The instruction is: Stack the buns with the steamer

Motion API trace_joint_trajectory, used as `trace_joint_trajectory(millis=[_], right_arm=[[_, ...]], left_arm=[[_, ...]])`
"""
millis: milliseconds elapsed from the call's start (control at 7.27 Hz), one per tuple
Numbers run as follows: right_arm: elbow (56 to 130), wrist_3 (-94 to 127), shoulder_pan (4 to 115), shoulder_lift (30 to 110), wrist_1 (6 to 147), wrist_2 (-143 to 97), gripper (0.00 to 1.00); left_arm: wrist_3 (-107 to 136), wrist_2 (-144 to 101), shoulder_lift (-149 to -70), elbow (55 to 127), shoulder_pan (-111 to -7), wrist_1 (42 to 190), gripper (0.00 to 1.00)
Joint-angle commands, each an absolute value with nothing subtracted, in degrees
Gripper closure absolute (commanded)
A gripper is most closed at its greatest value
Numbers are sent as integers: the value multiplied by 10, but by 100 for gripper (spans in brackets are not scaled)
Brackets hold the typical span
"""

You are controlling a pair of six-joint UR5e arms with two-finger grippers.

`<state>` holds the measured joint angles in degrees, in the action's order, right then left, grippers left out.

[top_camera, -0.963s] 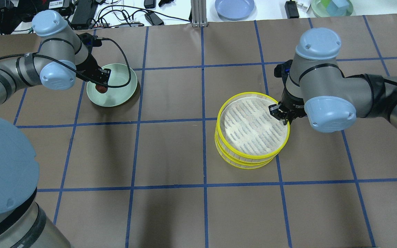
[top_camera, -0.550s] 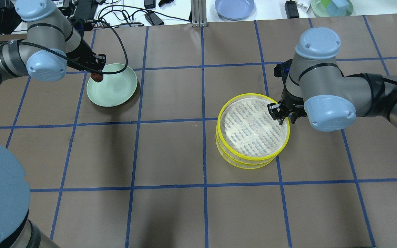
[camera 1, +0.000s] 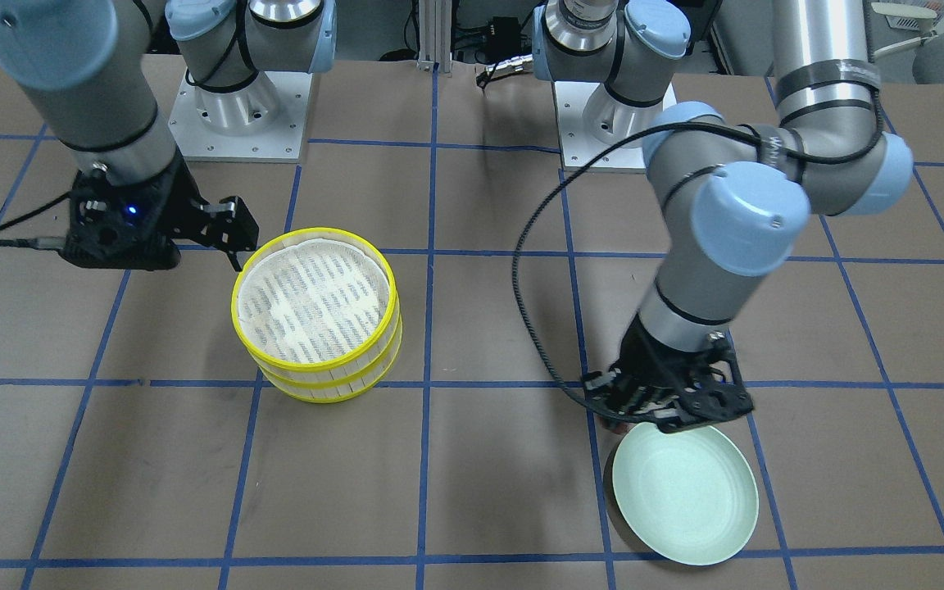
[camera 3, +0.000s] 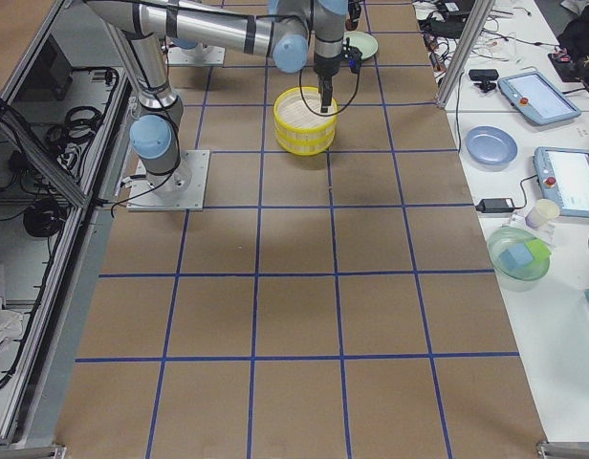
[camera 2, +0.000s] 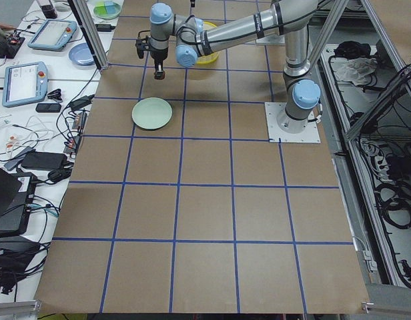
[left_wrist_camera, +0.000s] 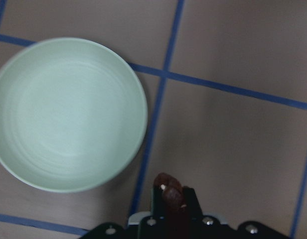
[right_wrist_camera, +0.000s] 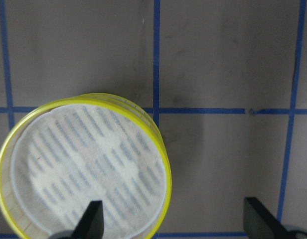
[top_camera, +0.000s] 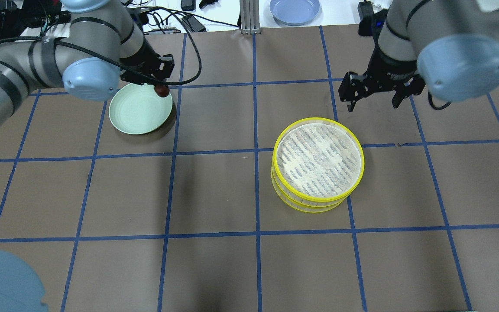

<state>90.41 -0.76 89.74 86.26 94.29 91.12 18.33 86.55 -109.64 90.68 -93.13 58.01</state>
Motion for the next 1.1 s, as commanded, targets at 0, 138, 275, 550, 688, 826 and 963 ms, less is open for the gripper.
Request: trace_joint_trajectory(millis=[0,138,275,550,688,826,963], right_arm=[[797,29,897,884,845,898,0],[799,38,897,898,840,904,0],[802,39,897,899,836,901,0],[809,39,897,901,833,906,0],[814,39,897,905,834,905,0],[816,39,897,905,835,905,0],[817,38,897,905,835,905,0]], left_arm=[[369,837,-1086,909,-1045,575,100],[455,809,-1085,911,-1094,573,100],[507,780,-1084,915,-1129,570,100],[522,777,-1090,922,-1162,570,84],[519,776,-1090,934,-1165,570,81],[518,776,-1092,955,-1170,570,55],[521,767,-1092,965,-1178,570,1]])
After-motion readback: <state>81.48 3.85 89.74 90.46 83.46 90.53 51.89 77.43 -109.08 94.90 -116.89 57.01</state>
